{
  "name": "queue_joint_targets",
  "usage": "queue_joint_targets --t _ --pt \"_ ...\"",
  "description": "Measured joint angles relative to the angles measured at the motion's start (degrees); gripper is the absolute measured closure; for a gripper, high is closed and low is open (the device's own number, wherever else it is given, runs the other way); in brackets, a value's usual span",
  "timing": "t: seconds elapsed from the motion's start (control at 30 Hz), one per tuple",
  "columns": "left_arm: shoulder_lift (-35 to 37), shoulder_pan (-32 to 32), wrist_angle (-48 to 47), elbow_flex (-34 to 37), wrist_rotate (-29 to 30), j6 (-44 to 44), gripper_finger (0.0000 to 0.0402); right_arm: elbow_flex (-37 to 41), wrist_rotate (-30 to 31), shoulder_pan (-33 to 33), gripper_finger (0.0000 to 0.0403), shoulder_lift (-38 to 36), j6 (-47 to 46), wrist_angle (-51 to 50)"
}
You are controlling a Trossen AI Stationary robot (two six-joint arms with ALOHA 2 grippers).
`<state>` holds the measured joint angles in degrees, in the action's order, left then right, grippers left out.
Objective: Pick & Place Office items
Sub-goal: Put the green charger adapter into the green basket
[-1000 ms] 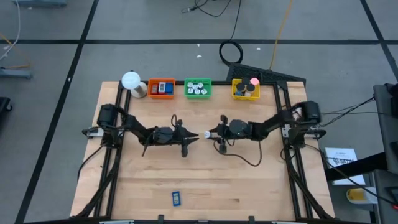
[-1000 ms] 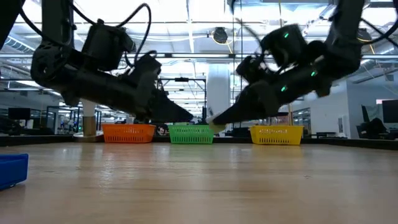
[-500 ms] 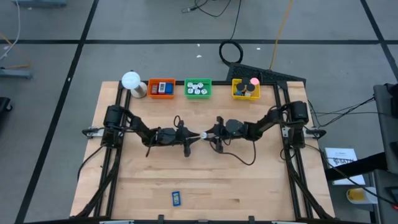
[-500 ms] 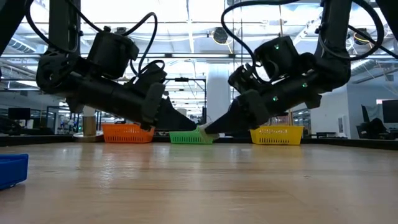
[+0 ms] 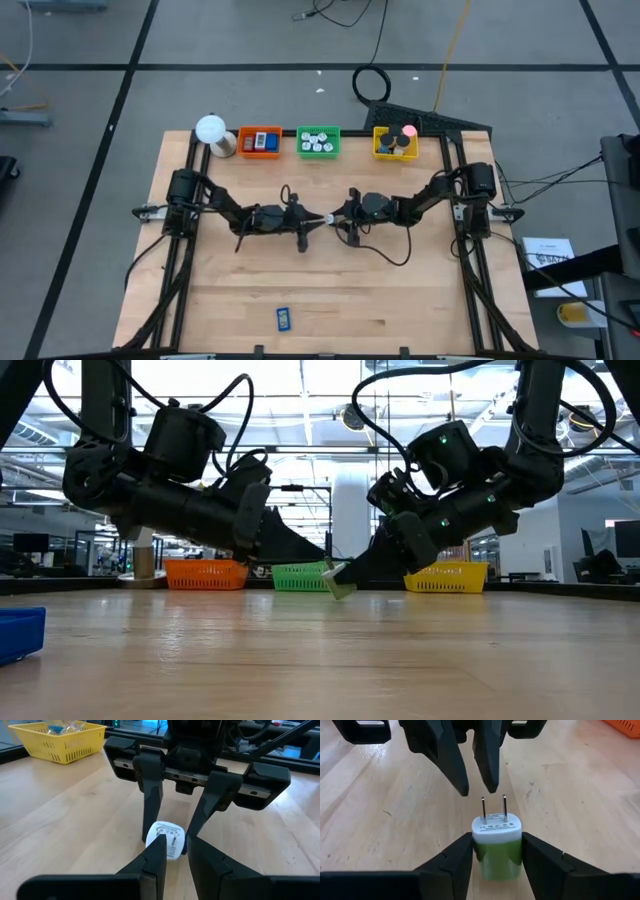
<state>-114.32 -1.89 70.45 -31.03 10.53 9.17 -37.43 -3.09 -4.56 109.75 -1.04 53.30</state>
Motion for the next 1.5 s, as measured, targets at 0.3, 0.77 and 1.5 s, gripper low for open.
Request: queue_joint_targets --t 0.3,0.77,1.5 --pt "0.0 0.0 -0.3 -0.4 0.0 0.1 0.0326 0.0 0.0 0.0 0.0221 0.0 0.0 -0.3" --pt "12.1 0.0 -8.0 8.4 4.9 -1.4 0.0326 -0.6 4.2 0.8 0.0187 -3.1 -13.8 -3.9" --pt "17.9 0.0 -6.4 15.0 8.1 0.9 0.0325 -18.7 12.1 3.4 0.0182 -3.7 -19.2 -36.7"
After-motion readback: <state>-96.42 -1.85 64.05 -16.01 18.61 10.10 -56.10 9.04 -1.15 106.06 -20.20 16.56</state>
